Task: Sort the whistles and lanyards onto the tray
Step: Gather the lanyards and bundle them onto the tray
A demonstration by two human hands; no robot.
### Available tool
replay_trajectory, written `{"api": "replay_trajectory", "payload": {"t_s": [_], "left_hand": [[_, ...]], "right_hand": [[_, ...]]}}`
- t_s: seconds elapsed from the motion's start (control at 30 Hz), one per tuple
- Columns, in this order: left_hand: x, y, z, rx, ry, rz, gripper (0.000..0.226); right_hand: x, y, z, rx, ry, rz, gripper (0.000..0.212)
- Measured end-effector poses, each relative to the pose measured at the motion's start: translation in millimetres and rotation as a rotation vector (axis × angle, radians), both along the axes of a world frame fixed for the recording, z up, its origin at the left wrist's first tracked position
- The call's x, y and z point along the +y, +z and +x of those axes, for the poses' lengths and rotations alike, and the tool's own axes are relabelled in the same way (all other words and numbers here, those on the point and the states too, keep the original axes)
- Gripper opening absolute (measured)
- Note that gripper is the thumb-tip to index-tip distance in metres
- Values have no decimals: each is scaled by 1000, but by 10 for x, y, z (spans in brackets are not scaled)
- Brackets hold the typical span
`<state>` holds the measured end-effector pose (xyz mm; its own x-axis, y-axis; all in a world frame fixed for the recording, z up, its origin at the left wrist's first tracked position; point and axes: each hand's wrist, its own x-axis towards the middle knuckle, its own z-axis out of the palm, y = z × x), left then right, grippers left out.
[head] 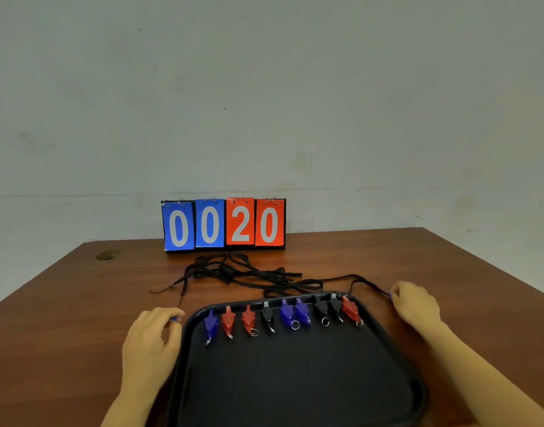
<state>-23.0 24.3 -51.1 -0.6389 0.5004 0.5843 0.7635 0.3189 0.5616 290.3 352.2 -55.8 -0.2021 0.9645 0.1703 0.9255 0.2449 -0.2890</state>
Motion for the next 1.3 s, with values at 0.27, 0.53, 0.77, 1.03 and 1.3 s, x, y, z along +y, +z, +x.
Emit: {"api": "replay_trajectory", "payload": {"t_s": [0.27, 0.53, 0.77, 1.03, 1.3], "left_hand": [[-18, 135, 62, -47, -95, -43, 55], [111, 588, 819, -1029, -665, 209, 19], [156, 858, 795, -1759, -897, 540, 51], [-131, 1002, 99, -1654, -618, 888, 17], [-520, 977, -516, -1598, -452, 1093, 28]], "right_hand": [[-208, 510, -307, 800, 71, -227, 23], [-1658, 1417, -1077, 943, 698, -271, 14], [-2704, 975, -1163, 837, 874, -227, 16], [-2346, 725, -826, 913, 788, -262, 17], [-1888, 653, -505, 939, 605, -216, 21]]}}
